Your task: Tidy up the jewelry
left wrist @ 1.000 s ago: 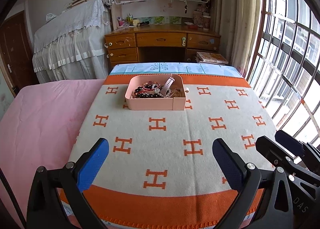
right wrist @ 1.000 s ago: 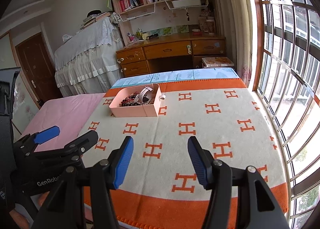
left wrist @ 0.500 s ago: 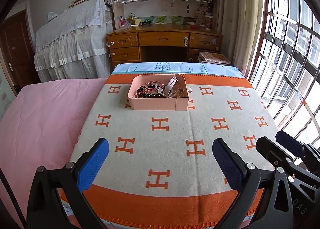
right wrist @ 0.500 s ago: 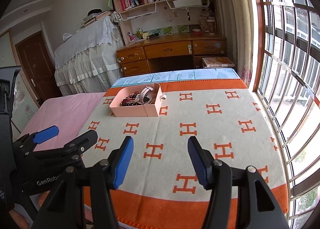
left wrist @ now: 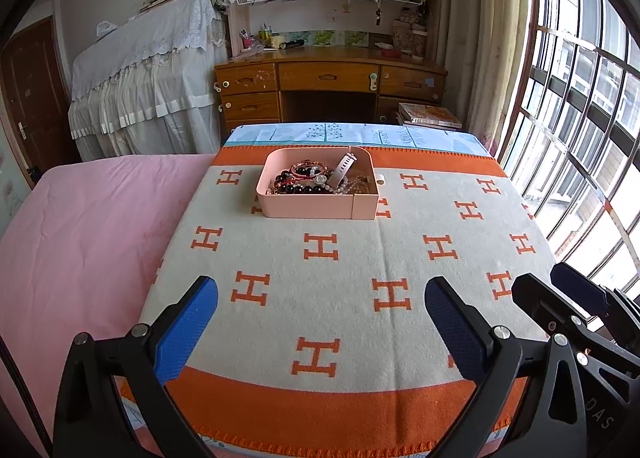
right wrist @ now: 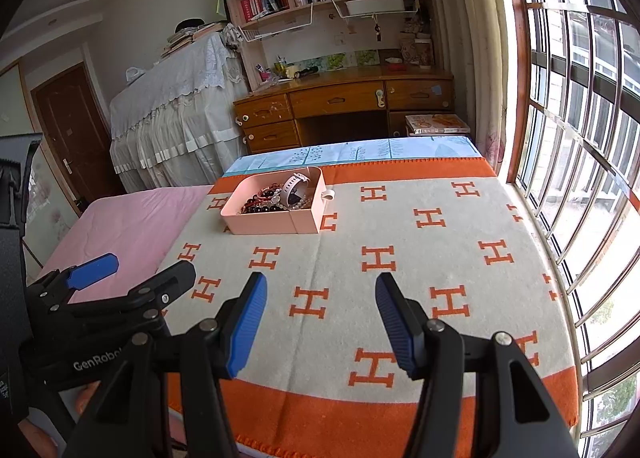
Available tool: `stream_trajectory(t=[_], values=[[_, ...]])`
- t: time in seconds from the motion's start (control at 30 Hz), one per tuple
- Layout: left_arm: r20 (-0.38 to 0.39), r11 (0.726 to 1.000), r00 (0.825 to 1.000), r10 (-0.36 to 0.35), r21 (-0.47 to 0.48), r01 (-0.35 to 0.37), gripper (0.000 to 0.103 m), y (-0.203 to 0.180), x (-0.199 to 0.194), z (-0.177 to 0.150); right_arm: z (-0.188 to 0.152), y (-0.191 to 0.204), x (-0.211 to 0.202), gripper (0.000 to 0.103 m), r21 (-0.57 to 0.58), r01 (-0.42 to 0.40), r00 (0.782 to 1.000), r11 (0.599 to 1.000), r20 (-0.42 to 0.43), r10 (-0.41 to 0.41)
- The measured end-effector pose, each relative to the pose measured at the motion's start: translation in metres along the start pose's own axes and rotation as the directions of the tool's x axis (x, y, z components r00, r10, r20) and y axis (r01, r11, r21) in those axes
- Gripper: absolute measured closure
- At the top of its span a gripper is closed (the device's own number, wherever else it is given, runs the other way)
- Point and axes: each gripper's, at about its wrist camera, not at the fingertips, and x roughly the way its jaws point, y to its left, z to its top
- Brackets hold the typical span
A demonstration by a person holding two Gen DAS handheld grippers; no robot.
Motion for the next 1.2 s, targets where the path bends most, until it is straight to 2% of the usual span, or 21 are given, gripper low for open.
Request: stream_trajectory(t=[1.2], values=[[-0.010,1.000,1.000,0.007,-0.005,-0.007,0.001,-0.0005,0.0003,-0.0032,-0.0023,0.0037,0.0025,0.046,0.004,-0.004,1.000,1.000,-0.009,0.004]])
